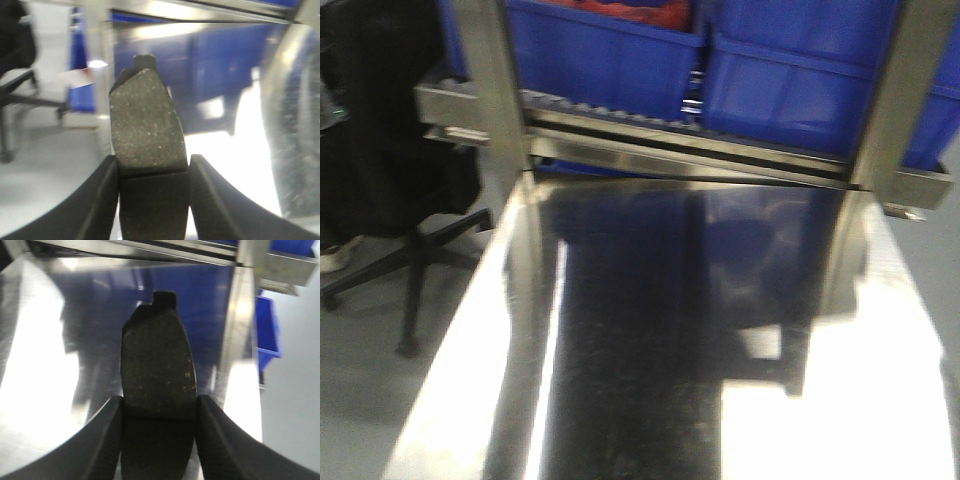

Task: Move and align brake pads A on conveyor
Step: 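Back away and turn the base from the steel table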

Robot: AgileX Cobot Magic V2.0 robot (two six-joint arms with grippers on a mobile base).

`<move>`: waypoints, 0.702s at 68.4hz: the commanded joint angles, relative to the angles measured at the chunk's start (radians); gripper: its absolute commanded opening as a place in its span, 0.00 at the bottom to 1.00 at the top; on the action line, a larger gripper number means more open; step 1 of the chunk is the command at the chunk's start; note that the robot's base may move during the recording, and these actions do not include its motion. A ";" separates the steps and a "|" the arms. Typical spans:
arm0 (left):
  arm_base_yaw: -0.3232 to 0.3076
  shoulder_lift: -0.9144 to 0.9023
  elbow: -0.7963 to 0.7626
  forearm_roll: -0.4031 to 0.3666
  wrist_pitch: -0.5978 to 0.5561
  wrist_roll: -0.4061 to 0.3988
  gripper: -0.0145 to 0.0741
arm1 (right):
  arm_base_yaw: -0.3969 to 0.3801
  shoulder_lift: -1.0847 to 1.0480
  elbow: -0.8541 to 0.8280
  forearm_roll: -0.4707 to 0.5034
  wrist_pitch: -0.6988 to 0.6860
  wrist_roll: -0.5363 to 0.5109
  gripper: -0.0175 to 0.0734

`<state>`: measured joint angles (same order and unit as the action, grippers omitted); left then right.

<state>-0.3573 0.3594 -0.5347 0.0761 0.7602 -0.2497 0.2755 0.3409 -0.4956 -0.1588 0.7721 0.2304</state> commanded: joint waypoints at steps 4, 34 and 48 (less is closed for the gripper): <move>-0.003 0.008 -0.028 0.007 -0.088 -0.006 0.16 | -0.006 0.005 -0.029 -0.016 -0.092 -0.008 0.19; -0.003 0.008 -0.028 0.007 -0.088 -0.006 0.16 | -0.006 0.005 -0.029 -0.016 -0.092 -0.008 0.19; -0.003 0.008 -0.028 0.007 -0.088 -0.006 0.16 | -0.006 0.005 -0.029 -0.016 -0.092 -0.008 0.19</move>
<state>-0.3573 0.3594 -0.5347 0.0784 0.7611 -0.2497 0.2755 0.3409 -0.4956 -0.1579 0.7712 0.2304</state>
